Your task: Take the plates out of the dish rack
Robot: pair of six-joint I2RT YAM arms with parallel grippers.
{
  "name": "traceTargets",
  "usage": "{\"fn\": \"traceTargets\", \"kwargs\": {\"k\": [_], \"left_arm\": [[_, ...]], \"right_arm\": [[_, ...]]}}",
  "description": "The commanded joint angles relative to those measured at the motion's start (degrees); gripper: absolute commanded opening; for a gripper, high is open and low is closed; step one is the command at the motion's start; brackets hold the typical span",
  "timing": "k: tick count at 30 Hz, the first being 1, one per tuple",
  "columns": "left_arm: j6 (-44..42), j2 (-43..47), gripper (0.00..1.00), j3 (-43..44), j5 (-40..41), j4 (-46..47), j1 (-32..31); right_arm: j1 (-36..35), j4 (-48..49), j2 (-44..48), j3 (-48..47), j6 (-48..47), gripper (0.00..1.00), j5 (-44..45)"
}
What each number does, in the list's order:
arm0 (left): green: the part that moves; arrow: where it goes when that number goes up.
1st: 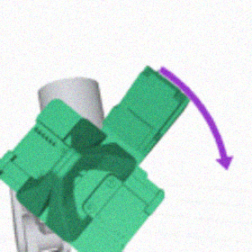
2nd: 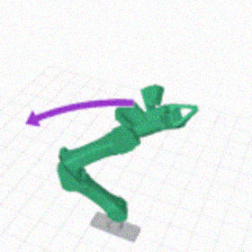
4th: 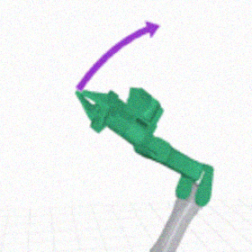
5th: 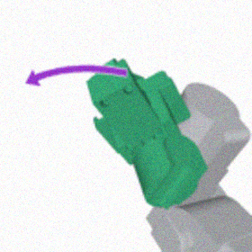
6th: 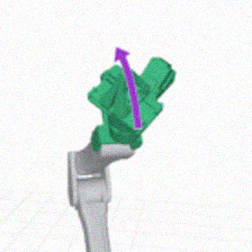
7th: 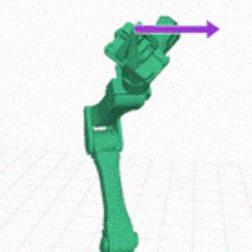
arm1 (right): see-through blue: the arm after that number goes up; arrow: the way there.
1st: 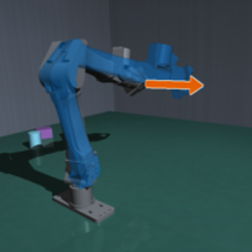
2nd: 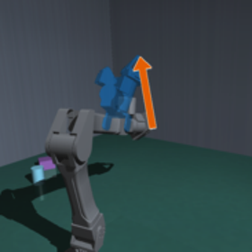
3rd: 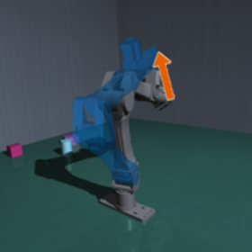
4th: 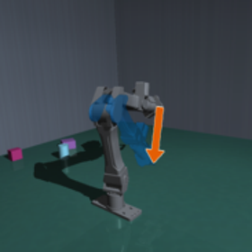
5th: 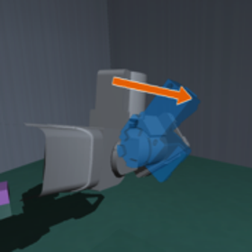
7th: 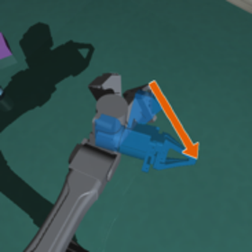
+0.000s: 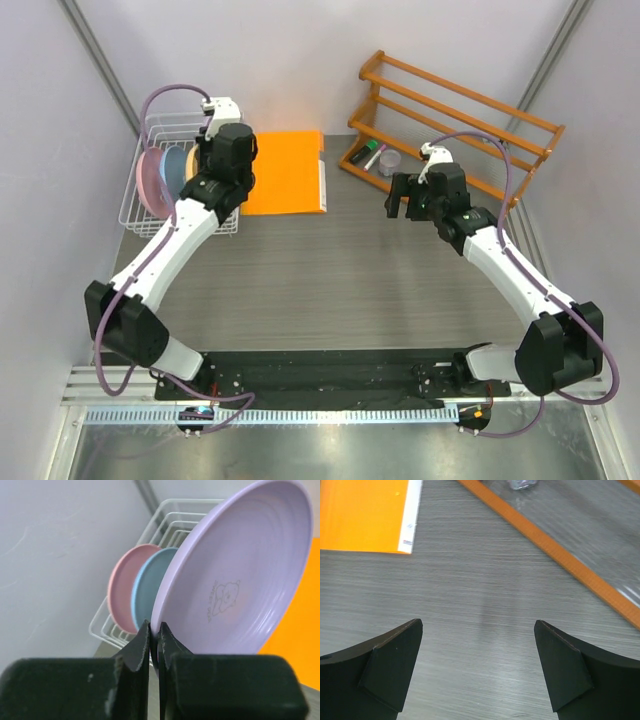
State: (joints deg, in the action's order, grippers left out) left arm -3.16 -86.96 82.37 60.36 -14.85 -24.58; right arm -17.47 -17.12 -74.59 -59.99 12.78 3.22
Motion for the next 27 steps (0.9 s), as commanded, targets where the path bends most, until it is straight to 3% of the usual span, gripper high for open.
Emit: {"fn": "traceTargets", "kwargs": {"k": [1, 4, 5, 14, 24, 27], "left_arm": [[11.75, 3.55, 0.00, 3.32, -20.46, -10.71, -0.65], [18.09, 3.46, 0.00, 2.36, -31.06, -13.01, -1.08], [19.32, 3.11, 0.00, 1.92, -38.14, -13.01, -1.35], [30.49, 2.41, 0.00, -5.81, -58.49, -6.51, -2.14], [35.06, 3.02, 0.00, -11.17, -64.14, -0.63, -3.55], [35.50, 2.85, 0.00, -11.53, -65.45, -0.18, -3.81]], "right_arm": [[-0.19, 4.11, 0.50, -0.92, 2.60, 1.00, -7.69], [-0.19, 7.27, -0.55, -0.92, 6.55, 1.00, -13.05], [-0.19, 8.41, -0.82, -0.83, 7.26, 1.00, -14.98], [-0.19, 16.86, -4.33, 1.10, 14.73, 1.00, -24.32], [-0.10, 18.79, -8.64, 2.42, 15.79, 0.98, -26.42], [-0.19, 18.71, -9.35, 2.51, 15.35, 0.87, -27.13]]}}
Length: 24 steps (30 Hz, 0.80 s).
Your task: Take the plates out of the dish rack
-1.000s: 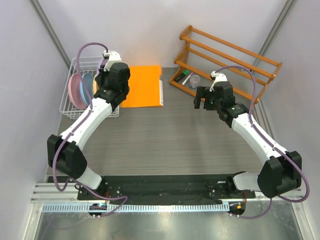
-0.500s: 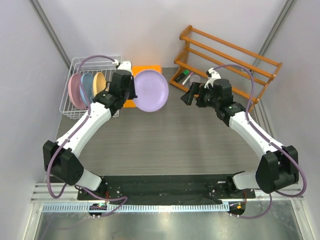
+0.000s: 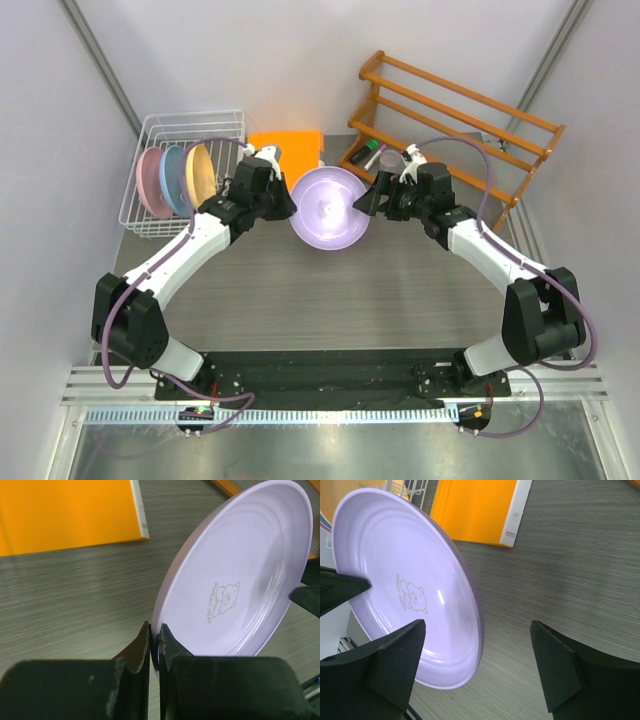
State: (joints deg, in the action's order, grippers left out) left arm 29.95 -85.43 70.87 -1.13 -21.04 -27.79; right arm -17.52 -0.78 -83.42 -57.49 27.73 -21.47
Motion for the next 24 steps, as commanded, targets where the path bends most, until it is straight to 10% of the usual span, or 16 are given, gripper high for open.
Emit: {"fn": "traceTargets", "kwargs": {"k": [1, 5, 8, 11, 13, 16, 17, 24], "left_arm": [[2.39, 1.23, 0.00, -0.21, -3.80, 6.09, -0.77], [2.83, 1.40, 0.00, -0.82, -4.06, 7.24, -0.86], [2.83, 1.76, 0.00, -0.91, -3.89, 7.41, -0.86], [1.87, 2.11, 0.04, -1.43, -3.80, 7.68, -0.86], [0.81, 2.20, 0.40, -1.53, -1.69, 7.15, -0.86], [-1.73, 2.63, 0.65, -1.53, 3.92, 5.04, -0.77], [-2.00, 2.81, 0.99, -1.44, 6.03, 3.39, -0.77], [-6.13, 7.02, 0.99, -2.67, 23.17, 3.02, -0.77]], "right_arm": [[-0.06, 2.18, -0.87, 0.01, 0.31, 0.80, -2.26], [-0.15, 1.22, -1.92, 0.19, -0.56, 0.46, -2.61], [-0.15, -0.44, -2.28, 0.45, -1.27, 0.03, -2.43], [-0.15, -1.33, -1.32, 1.16, -1.36, 0.01, -1.20], [-0.06, -2.29, -0.17, 1.68, -1.36, 0.01, 0.46], [0.73, -5.02, 2.55, 2.65, -1.80, 0.01, 3.98], [1.08, -6.94, 3.08, 2.91, -2.06, 0.01, 4.16], [2.40, -14.95, 3.35, 4.84, -3.64, 0.01, 4.78]]}}
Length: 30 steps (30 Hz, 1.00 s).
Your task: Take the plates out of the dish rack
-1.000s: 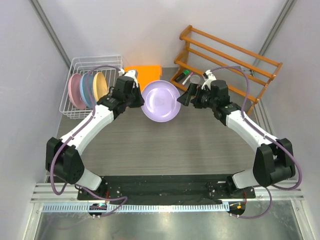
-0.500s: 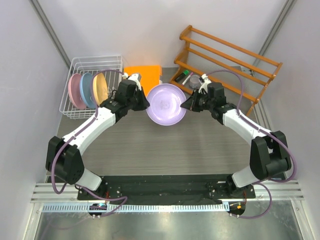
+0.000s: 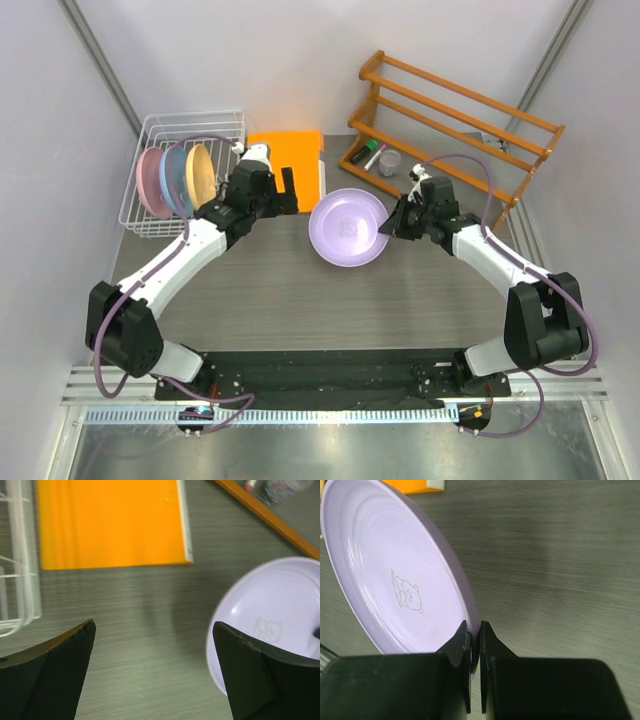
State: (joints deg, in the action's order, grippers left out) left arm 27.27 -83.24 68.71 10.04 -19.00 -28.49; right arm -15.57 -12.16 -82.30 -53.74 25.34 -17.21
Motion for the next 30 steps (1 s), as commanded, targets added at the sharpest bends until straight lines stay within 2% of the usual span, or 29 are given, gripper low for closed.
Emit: {"fn": "traceTargets", "kwargs": {"k": [1, 8, 16, 18, 19, 20, 22, 23, 30], "left_arm": [[-3.71, 5.37, 1.00, -0.94, 14.89, 1.34, -0.07], [-4.77, 7.92, 1.00, -2.26, 23.17, 4.24, 1.07], [-2.56, 6.08, 0.99, -2.00, 22.56, 1.69, 10.03], [-3.62, 5.03, 0.99, -1.91, 25.96, 1.95, 10.91], [-4.76, 4.58, 0.99, -1.82, 26.25, 2.56, 11.26], [-5.20, 4.15, 0.99, -1.56, 26.60, 2.74, 11.52], [-6.34, 2.74, 0.99, -1.03, 28.45, 3.53, 11.97], [-6.70, 2.30, 0.99, -1.03, 29.06, 4.14, 12.14], [-7.58, -3.24, 0.99, 0.46, 32.32, 7.48, 14.95]], "right_arm": [[0.46, -3.92, 1.62, 1.61, -1.17, 0.01, 0.43], [0.37, -3.75, -4.43, 3.64, -4.33, 0.01, -5.02], [0.19, -1.81, -8.49, 4.08, -5.04, 0.03, -4.06], [0.11, -0.94, -8.93, 4.34, -4.34, 0.09, -2.13], [0.02, -0.85, -9.10, 4.25, -4.25, 0.23, -1.51], [0.02, -0.93, -9.19, 3.99, -4.16, 0.26, 0.14], [0.02, -1.20, -9.28, 3.99, -4.25, 0.44, 1.21], [0.10, -1.81, -9.11, 3.55, -4.16, 0.49, 3.48], [0.02, -4.45, -2.87, 3.46, -5.39, 0.61, 12.98]]}}
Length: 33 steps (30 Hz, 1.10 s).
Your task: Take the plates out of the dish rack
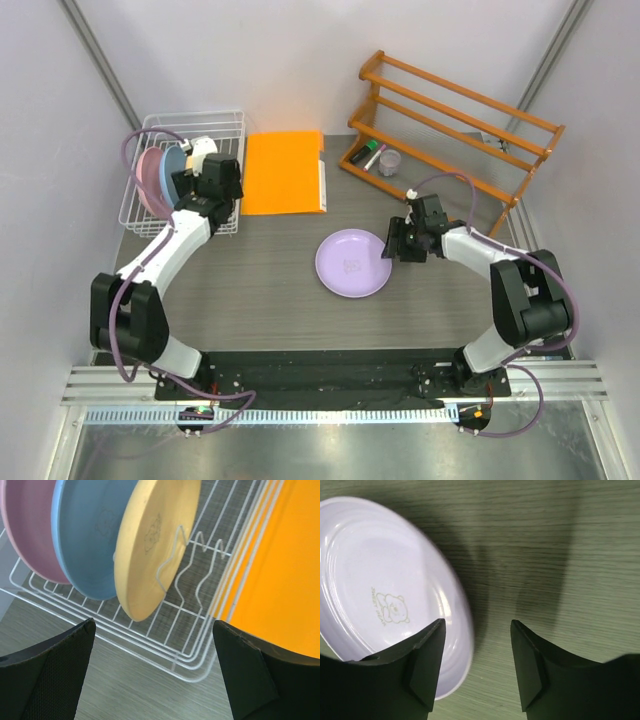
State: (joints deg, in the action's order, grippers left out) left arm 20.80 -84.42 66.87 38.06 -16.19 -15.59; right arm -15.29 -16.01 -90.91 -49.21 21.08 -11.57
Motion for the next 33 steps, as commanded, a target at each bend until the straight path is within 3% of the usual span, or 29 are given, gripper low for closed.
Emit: {"fn": "traceTargets", "kwargs": {"k": [1, 11, 19, 20, 22, 23, 25, 27, 28, 33], "left_arm": [[-1.28, -3.28, 1.00, 2.65, 4.91, 4.85, 2.41], [-7.69, -12.33, 0.98, 7.66, 11.33, 9.76, 3.47], [-9.72, -16.74, 0.60, 10.74, 14.67, 10.73, 4.78], [-9.90, -16.65, 0.48, 10.65, 14.67, 11.00, 4.78], [-10.16, -16.21, 0.36, 10.39, 15.28, 11.00, 4.78], [-10.34, -16.13, 0.25, 10.21, 15.63, 11.26, 4.78], [-11.04, -15.95, 0.18, 9.95, 16.69, 11.79, 4.78], [-11.92, -15.95, 0.04, 10.03, 17.48, 11.61, 4.78], [-12.01, -15.77, 0.00, 10.12, 19.31, 11.44, 4.78], [-12.45, -14.11, 0.00, 9.42, 21.87, 11.09, 4.70]], "right_arm": [[-0.27, -0.69, 7.75, -0.98, -1.22, 0.61, 7.79], [-0.18, -1.04, 9.09, -2.29, -2.10, 0.65, 7.18], [-0.27, -1.48, 7.68, -3.00, -2.27, 0.64, 6.91], [-0.27, -1.48, 7.68, -2.91, -2.27, 0.64, 6.92], [-0.27, -1.48, 7.07, -3.17, -2.27, 0.65, 6.74], [-0.27, -1.48, 6.89, -3.26, -2.27, 0.64, 6.74], [-0.27, -1.48, 6.28, -3.35, -2.27, 0.65, 6.57], [-0.27, -1.57, 6.01, -3.35, -2.10, 0.64, 6.48], [-0.27, -1.48, 6.01, -3.26, -2.10, 0.64, 6.30], [-0.27, -1.57, 6.89, -3.17, -2.01, 0.65, 6.39]]}}
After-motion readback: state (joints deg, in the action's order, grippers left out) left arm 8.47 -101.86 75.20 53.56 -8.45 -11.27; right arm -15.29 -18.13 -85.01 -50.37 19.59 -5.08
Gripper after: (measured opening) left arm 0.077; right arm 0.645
